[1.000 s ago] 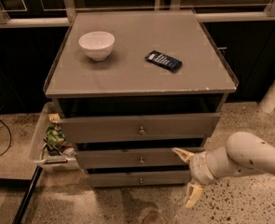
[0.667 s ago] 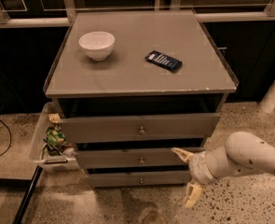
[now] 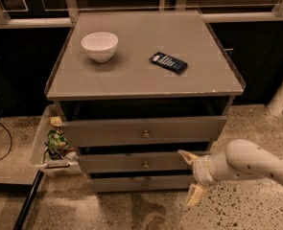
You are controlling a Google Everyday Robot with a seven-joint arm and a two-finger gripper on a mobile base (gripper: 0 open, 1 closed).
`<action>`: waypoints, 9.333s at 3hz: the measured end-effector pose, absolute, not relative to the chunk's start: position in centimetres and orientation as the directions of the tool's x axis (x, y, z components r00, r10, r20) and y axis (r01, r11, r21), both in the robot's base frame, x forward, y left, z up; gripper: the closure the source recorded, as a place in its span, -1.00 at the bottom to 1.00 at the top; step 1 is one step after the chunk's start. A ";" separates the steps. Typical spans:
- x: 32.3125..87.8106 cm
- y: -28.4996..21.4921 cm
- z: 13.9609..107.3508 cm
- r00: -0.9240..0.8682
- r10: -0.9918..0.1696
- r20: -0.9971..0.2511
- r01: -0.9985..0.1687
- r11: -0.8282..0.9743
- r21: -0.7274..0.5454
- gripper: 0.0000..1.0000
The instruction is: Open middle drawer
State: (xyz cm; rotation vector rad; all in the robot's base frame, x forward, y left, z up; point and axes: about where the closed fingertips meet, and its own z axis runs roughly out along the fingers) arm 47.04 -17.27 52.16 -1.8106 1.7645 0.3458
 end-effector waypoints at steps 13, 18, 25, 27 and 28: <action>60.0 -20.5 41.1 0.198 -0.697 -0.689 -0.947 0.044 -0.317 1.00; 49.9 -24.9 43.2 0.177 -0.654 -0.735 -0.955 0.066 -0.289 0.21; 49.7 -24.2 40.5 0.137 -0.691 -0.710 -0.967 0.061 -0.246 -1.00; 50.0 -23.5 39.0 0.127 -0.707 -0.696 -0.975 0.042 -0.220 -0.64; 50.0 -23.5 39.0 0.127 -0.707 -0.696 -0.975 0.042 -0.220 -0.17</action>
Offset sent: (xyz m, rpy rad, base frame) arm 0.0854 -0.0592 -0.0953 0.0028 -0.0643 -0.0944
